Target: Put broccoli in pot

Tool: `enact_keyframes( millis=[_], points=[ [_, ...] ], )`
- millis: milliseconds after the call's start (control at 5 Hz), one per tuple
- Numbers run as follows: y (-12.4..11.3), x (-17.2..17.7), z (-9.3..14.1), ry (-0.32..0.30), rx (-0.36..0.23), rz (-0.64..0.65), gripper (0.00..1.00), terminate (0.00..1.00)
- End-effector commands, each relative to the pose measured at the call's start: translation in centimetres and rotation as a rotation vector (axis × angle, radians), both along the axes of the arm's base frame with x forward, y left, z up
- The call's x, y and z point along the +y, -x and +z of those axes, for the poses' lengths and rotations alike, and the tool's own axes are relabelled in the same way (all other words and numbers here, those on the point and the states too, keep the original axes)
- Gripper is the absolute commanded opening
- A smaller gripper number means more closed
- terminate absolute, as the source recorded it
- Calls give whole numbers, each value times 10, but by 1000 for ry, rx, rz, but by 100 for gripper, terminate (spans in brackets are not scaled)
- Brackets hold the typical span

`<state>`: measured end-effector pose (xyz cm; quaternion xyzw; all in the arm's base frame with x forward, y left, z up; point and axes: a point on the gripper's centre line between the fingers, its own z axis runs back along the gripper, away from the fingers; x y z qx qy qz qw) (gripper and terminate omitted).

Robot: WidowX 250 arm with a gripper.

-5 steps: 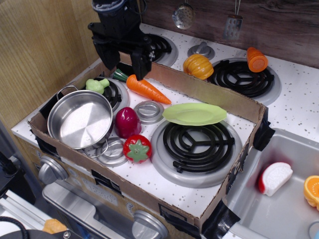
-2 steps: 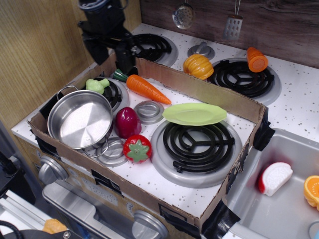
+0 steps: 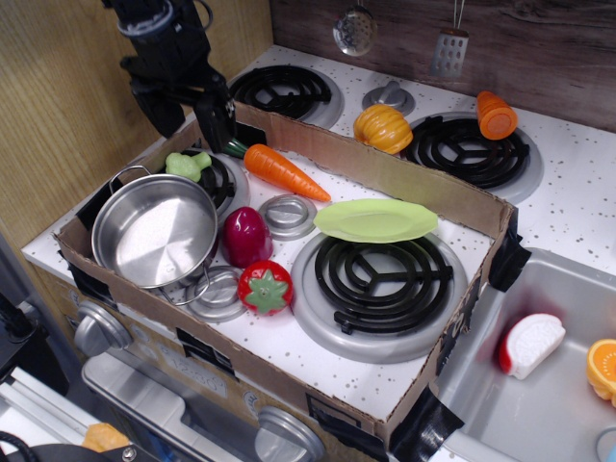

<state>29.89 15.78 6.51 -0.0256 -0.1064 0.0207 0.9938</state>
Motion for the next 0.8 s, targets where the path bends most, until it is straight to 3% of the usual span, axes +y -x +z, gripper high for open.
enact_keyframes(
  millis=[0,600],
  points=[
    [-8,14,-5,15,-16,-17,100,0],
    [-12,17,-17,25,-14,-24,100,0]
  ],
)
